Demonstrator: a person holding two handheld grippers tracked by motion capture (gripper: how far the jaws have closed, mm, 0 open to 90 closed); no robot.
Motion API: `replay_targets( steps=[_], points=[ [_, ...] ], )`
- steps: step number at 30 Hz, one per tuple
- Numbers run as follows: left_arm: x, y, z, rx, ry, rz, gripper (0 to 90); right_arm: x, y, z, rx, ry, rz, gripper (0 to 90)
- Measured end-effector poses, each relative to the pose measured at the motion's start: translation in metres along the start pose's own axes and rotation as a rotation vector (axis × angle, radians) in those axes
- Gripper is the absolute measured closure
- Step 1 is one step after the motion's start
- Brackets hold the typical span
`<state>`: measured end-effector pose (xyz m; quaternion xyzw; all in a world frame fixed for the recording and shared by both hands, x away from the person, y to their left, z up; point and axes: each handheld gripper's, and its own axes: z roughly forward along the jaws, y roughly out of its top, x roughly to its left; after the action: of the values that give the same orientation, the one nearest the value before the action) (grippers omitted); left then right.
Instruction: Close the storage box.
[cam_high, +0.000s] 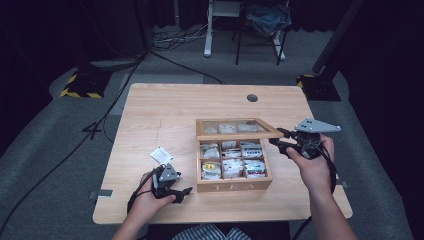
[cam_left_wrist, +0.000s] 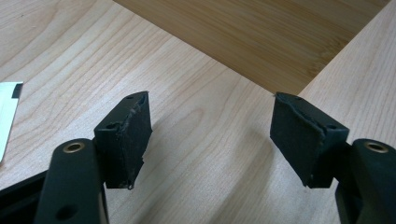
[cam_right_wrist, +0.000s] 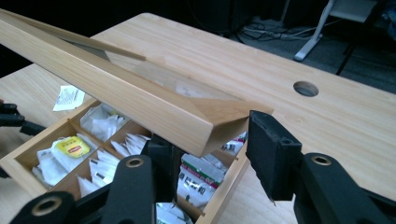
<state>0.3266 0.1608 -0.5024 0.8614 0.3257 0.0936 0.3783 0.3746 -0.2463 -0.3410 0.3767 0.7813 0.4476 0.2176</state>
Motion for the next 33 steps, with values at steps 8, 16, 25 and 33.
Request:
replay_targets(
  steps=[8,16,25,33],
  points=[
    [-0.006,0.002,0.003,0.017,0.045,0.042,26.9,0.001,0.0,-0.006,0.053,0.028,0.015,56.4],
    [-0.006,0.002,0.003,0.017,0.045,0.042,26.9,0.003,0.002,-0.011,0.1,0.046,0.005,56.3],
    [-0.006,0.002,0.003,0.017,0.045,0.042,26.9,0.004,0.001,-0.013,0.16,0.068,-0.01,55.1],
    [-0.005,0.002,0.003,0.018,0.045,0.043,26.9,0.007,0.0,-0.012,0.243,0.082,-0.037,54.9]
  ],
)
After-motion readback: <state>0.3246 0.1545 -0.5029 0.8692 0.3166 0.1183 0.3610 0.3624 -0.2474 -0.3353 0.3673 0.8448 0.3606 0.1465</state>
